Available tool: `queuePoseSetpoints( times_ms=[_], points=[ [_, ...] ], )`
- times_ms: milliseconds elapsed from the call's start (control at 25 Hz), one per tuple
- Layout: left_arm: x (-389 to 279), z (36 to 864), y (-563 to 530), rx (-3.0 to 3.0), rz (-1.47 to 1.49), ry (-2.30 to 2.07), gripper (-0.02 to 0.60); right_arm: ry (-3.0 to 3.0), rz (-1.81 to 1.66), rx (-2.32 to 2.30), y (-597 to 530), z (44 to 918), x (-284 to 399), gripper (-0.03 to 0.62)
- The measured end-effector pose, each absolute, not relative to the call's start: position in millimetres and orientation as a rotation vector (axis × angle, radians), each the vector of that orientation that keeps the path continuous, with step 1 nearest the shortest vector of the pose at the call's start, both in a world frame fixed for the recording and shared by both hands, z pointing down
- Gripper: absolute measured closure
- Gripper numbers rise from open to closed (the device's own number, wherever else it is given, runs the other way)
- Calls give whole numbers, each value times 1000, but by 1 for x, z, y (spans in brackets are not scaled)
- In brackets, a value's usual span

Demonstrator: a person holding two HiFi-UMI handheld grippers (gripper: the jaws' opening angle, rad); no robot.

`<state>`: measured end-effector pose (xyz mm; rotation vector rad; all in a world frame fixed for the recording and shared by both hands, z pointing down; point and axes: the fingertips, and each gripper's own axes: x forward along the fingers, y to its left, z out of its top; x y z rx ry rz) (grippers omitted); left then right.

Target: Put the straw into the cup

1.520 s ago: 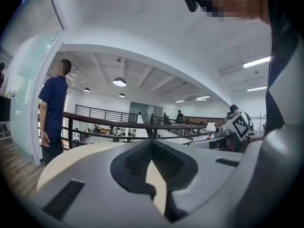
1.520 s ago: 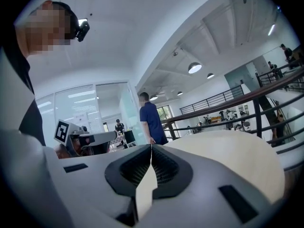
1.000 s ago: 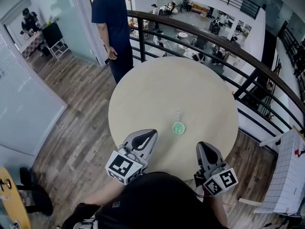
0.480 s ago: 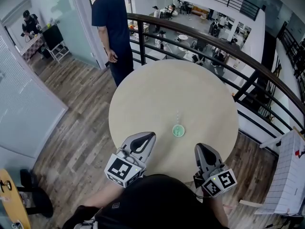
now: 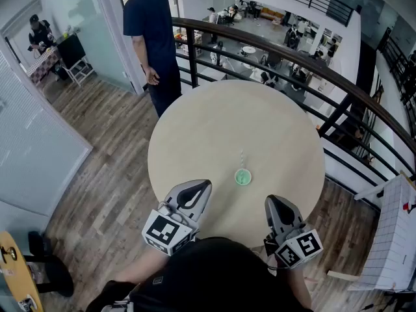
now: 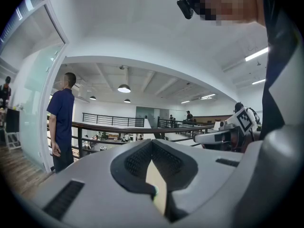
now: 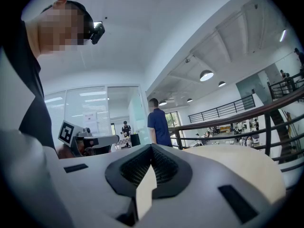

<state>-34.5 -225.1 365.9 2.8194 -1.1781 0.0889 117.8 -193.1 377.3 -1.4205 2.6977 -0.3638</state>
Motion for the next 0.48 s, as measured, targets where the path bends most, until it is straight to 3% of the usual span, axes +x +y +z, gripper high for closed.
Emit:
queuePoseSetpoints(
  times_ms=[480],
  points=[
    [-32, 373, -225, 2809, 121, -1167, 574, 2711, -364, -1410, -192, 380, 119, 574]
  ],
)
